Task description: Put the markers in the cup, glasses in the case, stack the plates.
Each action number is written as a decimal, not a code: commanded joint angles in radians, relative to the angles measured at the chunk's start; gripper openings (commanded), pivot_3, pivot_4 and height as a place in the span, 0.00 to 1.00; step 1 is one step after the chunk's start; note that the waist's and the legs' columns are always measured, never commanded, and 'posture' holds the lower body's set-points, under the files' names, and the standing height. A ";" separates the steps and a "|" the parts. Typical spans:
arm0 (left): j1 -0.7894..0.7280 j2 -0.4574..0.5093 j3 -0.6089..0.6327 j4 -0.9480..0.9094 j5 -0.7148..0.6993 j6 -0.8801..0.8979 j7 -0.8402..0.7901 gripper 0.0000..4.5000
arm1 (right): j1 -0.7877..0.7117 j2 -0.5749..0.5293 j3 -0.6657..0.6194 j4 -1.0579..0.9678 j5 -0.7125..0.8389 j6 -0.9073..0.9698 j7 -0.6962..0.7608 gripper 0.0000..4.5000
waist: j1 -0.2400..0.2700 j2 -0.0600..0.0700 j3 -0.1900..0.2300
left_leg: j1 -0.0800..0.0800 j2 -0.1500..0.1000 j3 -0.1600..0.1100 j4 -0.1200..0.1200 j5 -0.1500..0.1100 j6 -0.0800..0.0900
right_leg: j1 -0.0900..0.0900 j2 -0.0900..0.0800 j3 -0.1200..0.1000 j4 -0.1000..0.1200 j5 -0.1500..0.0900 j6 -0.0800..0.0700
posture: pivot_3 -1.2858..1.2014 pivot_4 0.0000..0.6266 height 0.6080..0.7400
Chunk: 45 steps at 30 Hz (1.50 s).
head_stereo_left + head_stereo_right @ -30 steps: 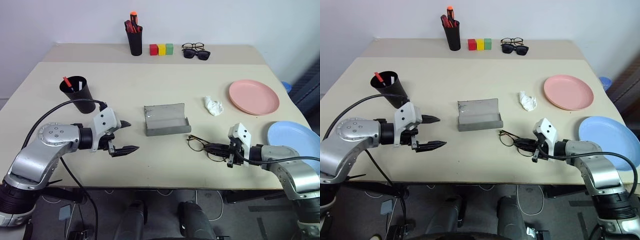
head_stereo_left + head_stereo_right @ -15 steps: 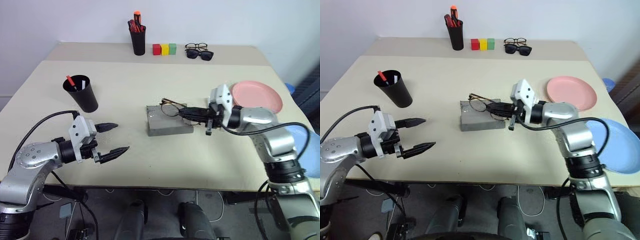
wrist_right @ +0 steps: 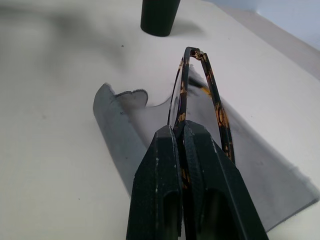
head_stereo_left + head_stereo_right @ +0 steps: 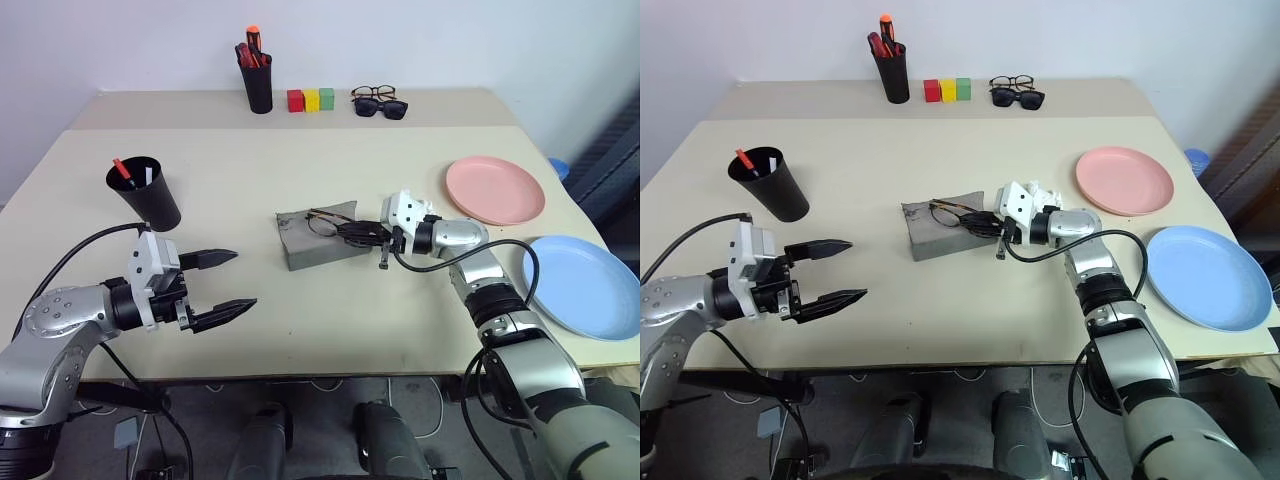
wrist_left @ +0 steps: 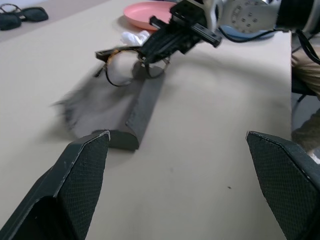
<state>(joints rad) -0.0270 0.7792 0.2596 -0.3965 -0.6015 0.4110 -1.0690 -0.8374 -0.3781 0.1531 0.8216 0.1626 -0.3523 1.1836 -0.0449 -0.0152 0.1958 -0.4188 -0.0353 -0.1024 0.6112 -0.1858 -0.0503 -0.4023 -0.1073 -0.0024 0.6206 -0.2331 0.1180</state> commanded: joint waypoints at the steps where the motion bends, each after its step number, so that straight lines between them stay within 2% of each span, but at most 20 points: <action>1: 0.013 0.011 0.040 -0.038 -0.020 -0.016 0.008 1.00 | -0.040 0.010 -0.018 0.024 -0.004 -0.020 0.022 0.01 | 0.000 0.000 0.000 | 0.000 0.000 0.000 0.000 0.000 0.000 | 0.000 0.000 0.000 0.000 0.000 0.000 | 0.52 0.24 1.00; 14: 0.021 0.005 0.035 -0.038 -0.031 -0.021 0.024 1.00 | -0.096 0.054 -0.029 0.046 -0.014 -0.056 0.039 0.01 | 0.000 0.001 0.001 | 0.000 0.001 0.000 -0.001 0.000 0.000 | -0.002 0.003 0.002 0.001 0.000 -0.001 | 0.52 0.24 1.00; 23: 0.049 0.005 0.051 -0.057 -0.042 -0.024 0.037 1.00 | -0.173 0.082 -0.034 0.170 -0.056 -0.142 -0.008 0.01 | -0.001 0.002 0.001 | 0.000 0.002 0.000 -0.003 0.000 0.000 | -0.003 0.004 0.002 0.001 0.001 -0.001 | 0.52 0.24 1.00; 36: 0.112 -0.004 0.099 -0.098 -0.050 -0.023 0.067 1.00 | -0.187 0.085 -0.019 0.293 -0.112 -0.162 0.044 0.01 | -0.001 0.003 0.002 | 0.000 0.005 0.001 -0.004 0.000 -0.001 | -0.004 0.005 0.003 0.001 0.001 -0.003 | 0.52 0.24 1.00; 39: 0.112 -0.005 0.107 -0.097 -0.056 -0.018 0.076 1.00 | -0.183 0.075 -0.023 0.298 -0.120 -0.149 0.061 0.22 | 0.000 0.003 0.002 | 0.000 0.005 0.002 -0.004 0.000 -0.001 | -0.004 0.006 0.002 0.001 0.001 -0.004 | 0.52 0.24 1.00; 43: 0.086 -0.005 0.105 -0.077 -0.064 -0.010 0.099 1.00 | -0.179 0.055 -0.034 0.288 -0.122 -0.136 0.069 0.63 | -0.001 0.003 0.002 | 0.000 0.006 0.002 -0.004 0.000 -0.001 | -0.004 0.006 0.003 0.001 0.001 -0.004 | 0.52 0.24 1.00; 45: 0.047 -0.008 0.091 -0.046 -0.056 -0.011 0.115 1.00 | -0.170 0.036 -0.048 0.251 -0.109 -0.141 0.067 0.87 | 0.000 0.003 0.002 | 0.000 0.006 0.002 -0.004 0.000 -0.001 | -0.004 0.007 0.003 0.001 0.001 -0.004 | 0.52 0.24 1.00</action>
<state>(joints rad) 0.0549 0.7741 0.3334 -0.4496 -0.6454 0.4061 -0.9697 -1.0015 -0.3192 0.1396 1.1232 0.0345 -0.4871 1.2467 -0.0445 -0.0122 0.1975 -0.4184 -0.0291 -0.1006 0.6069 -0.1855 -0.0512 -0.4063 -0.1006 0.0002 0.6212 -0.2321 0.1137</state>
